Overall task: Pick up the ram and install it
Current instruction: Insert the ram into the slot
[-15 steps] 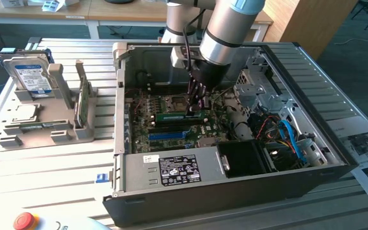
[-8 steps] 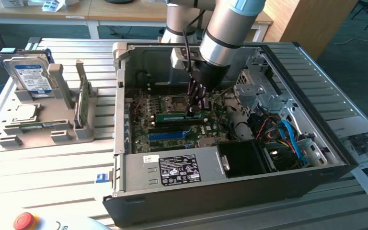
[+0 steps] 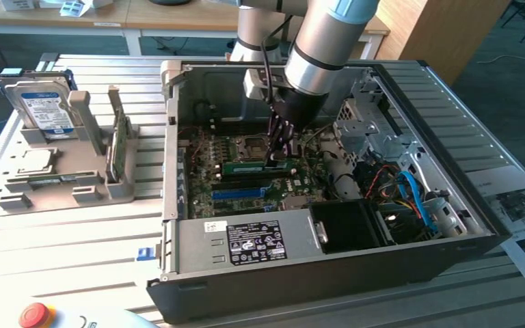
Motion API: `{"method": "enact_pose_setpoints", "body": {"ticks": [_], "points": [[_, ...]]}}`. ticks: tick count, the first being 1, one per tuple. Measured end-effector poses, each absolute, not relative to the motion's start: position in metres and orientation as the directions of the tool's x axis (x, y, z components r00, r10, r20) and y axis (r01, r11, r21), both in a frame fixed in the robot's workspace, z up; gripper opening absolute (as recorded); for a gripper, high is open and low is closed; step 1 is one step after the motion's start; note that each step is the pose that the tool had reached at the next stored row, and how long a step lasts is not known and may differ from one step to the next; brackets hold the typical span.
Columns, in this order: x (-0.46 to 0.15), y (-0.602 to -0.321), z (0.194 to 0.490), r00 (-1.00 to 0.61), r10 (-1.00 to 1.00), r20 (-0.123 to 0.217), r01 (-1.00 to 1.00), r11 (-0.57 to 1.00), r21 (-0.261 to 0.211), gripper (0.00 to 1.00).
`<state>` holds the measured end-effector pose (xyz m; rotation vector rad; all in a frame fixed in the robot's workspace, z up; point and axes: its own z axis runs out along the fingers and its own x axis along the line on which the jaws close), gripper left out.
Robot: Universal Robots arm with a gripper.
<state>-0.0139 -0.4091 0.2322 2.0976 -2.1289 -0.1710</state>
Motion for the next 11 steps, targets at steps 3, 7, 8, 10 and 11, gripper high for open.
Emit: {"method": "enact_pose_setpoints", "body": {"ticks": [3,7,8,10,11], "points": [[-0.0139,-0.409,0.232,-0.012,-1.0,0.025,-0.983,0.017,0.184,0.12],[-0.0138,-0.4084,0.2316,-0.012,-1.0,0.025,-0.983,0.017,0.184,0.12],[-0.0138,-0.4084,0.2316,-0.012,-1.0,0.025,-0.983,0.017,0.184,0.12],[-0.0138,-0.4083,0.2315,-0.012,-1.0,0.025,-0.983,0.017,0.184,0.12],[-0.0138,-0.4083,0.2314,-0.012,-1.0,0.025,-0.983,0.017,0.184,0.12]]}}
